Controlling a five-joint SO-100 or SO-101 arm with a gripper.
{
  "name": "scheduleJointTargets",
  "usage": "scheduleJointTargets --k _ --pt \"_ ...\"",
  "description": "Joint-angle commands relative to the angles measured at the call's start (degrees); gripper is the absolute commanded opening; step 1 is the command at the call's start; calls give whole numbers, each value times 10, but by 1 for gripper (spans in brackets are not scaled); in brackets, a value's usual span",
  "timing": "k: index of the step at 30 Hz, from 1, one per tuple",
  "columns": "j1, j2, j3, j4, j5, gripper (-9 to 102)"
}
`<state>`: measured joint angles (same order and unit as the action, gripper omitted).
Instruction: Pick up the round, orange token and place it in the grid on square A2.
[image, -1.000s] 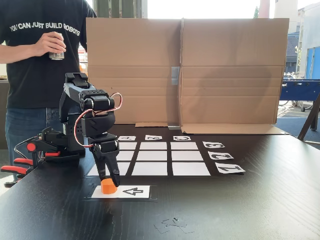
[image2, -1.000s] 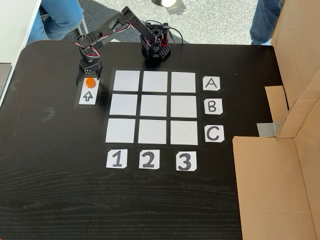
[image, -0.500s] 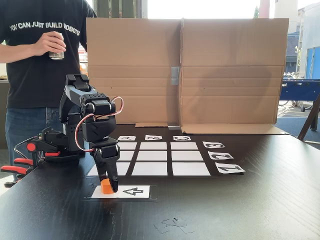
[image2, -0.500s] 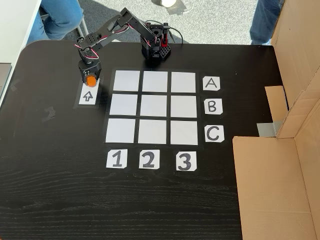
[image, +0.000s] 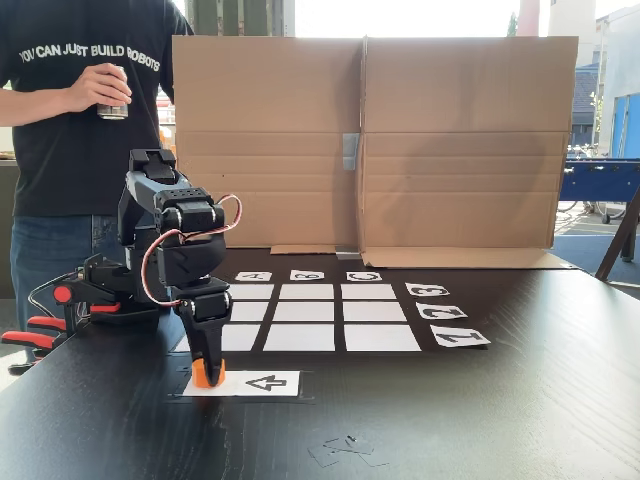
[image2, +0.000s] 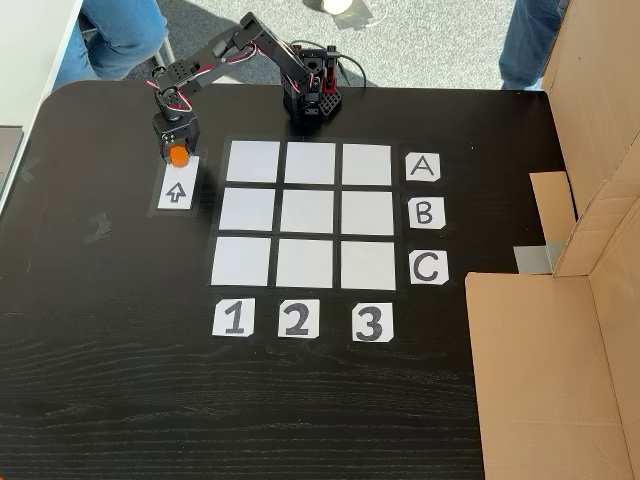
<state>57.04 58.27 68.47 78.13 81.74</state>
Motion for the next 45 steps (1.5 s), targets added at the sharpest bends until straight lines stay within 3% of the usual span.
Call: scheduleJointTargets --k 1,16,23,34,41,45 --pt "5 99 34 -19 -40 0" --pt "-33 445 258 -20 -334 0" --pt "-82 574 323 -4 -425 0" --pt "-240 709 439 8 -519 0" --pt "-410 796 500 91 -550 0" --pt "-460 821 509 103 -563 0"
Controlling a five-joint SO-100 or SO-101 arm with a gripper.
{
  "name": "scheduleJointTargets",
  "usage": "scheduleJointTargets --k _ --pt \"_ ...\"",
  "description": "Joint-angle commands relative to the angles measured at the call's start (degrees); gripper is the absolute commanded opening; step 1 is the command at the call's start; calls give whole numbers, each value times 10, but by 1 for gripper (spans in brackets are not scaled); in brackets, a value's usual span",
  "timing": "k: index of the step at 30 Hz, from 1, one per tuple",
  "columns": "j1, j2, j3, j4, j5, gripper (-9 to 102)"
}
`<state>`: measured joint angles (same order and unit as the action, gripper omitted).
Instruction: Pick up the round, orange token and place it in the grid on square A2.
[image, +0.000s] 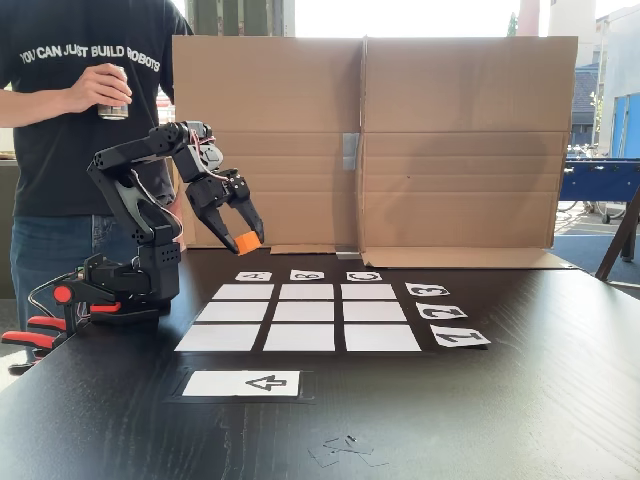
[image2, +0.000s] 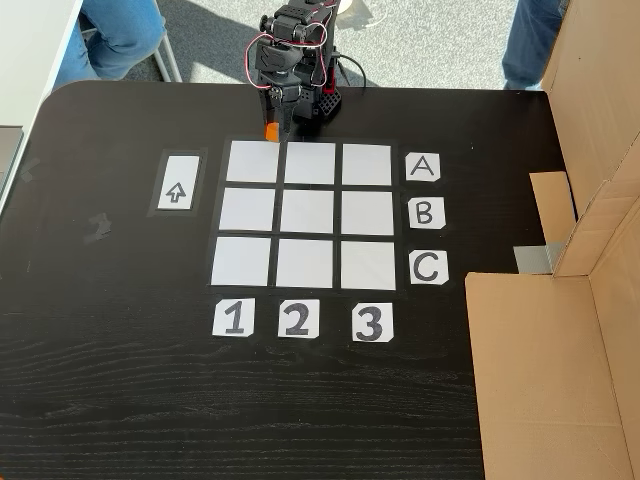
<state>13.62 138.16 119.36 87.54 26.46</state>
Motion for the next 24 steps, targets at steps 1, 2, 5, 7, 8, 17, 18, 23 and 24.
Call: scheduleJointTargets --k 1,2,5,7,8,17,18,23,24 --pt "-30 22 3 9 -17 0" --pt "-35 23 8 9 -22 0" --pt "-63 34 56 9 -34 0" --pt "-90 38 88 9 -36 0" --pt "-99 40 100 9 -36 0" --pt "-168 39 165 0 -42 0" --pt "-175 37 171 -4 -42 0" --pt "-191 20 202 -40 -43 0" --pt "-192 18 210 -50 -43 0"
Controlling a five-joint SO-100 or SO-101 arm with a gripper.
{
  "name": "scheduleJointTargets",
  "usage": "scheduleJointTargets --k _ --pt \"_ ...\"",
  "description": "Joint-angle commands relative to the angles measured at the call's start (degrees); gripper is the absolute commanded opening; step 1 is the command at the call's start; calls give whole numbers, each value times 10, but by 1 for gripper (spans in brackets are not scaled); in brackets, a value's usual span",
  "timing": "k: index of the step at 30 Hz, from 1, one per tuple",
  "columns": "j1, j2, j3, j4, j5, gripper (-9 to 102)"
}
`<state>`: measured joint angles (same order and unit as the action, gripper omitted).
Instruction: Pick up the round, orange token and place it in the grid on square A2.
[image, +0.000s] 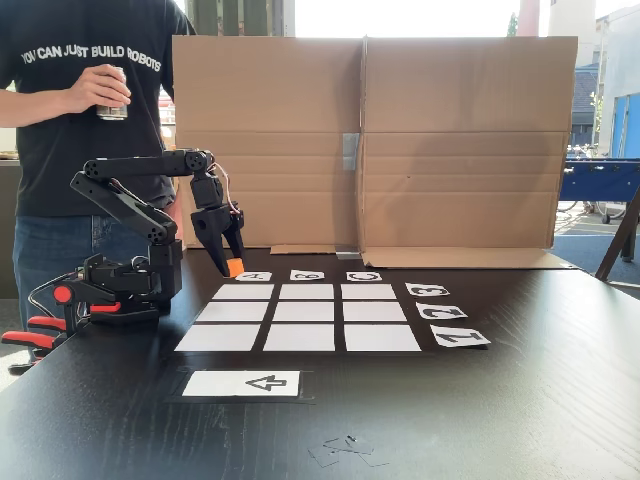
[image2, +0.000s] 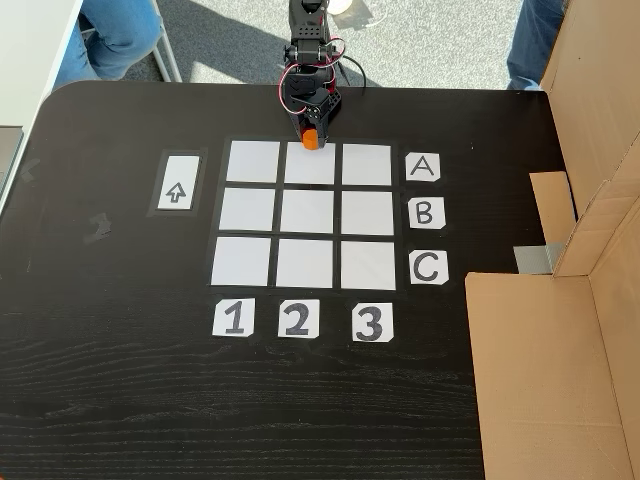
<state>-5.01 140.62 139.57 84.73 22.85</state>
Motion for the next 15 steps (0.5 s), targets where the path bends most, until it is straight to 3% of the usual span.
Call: scheduleJointTargets --k 1,15 --pt "-9 -11 16 -31 -8 0" --pt "-17 -61 92 -112 -9 0"
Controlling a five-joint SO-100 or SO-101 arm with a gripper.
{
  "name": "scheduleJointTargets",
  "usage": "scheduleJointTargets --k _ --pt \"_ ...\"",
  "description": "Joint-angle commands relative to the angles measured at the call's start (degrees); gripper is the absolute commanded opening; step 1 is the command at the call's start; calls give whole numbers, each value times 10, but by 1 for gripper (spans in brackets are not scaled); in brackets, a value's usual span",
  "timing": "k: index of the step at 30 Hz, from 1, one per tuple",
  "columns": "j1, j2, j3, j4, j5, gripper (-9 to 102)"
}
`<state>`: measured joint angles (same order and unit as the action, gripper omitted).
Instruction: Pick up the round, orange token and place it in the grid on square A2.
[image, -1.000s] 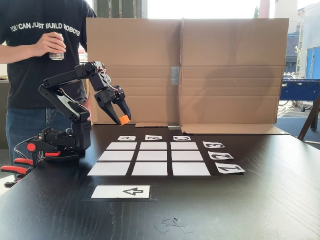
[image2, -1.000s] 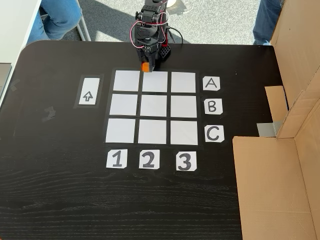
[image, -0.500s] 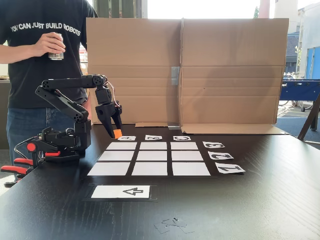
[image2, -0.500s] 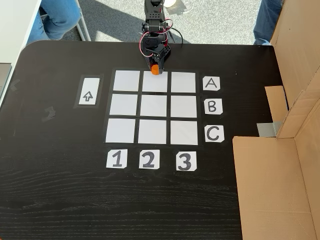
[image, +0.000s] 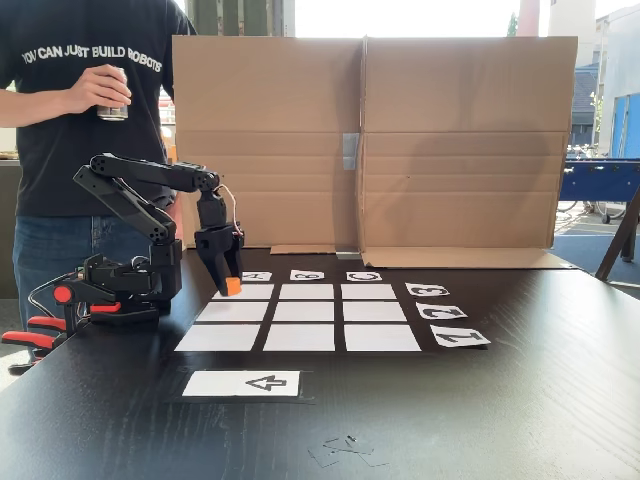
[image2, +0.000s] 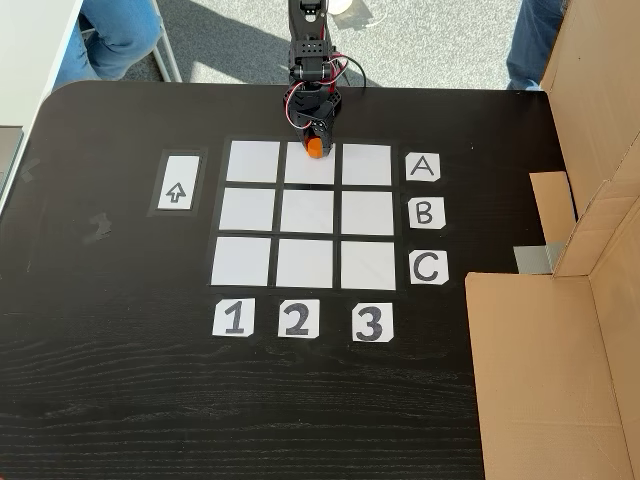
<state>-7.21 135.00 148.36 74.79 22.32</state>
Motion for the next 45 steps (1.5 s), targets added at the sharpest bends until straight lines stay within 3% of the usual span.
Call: scheduleJointTargets --k 1,18,20,23,27,32,45 --pt "10 -7 11 -21 -5 0" --pt "74 -11 39 -49 -33 0" --pt "83 -14 39 -53 -30 4" --pt "105 -15 47 -67 -29 23" --pt "118 -15 64 -88 -28 40" --pt "117 -16 65 -91 -26 53" --pt "151 17 62 -89 -27 57"
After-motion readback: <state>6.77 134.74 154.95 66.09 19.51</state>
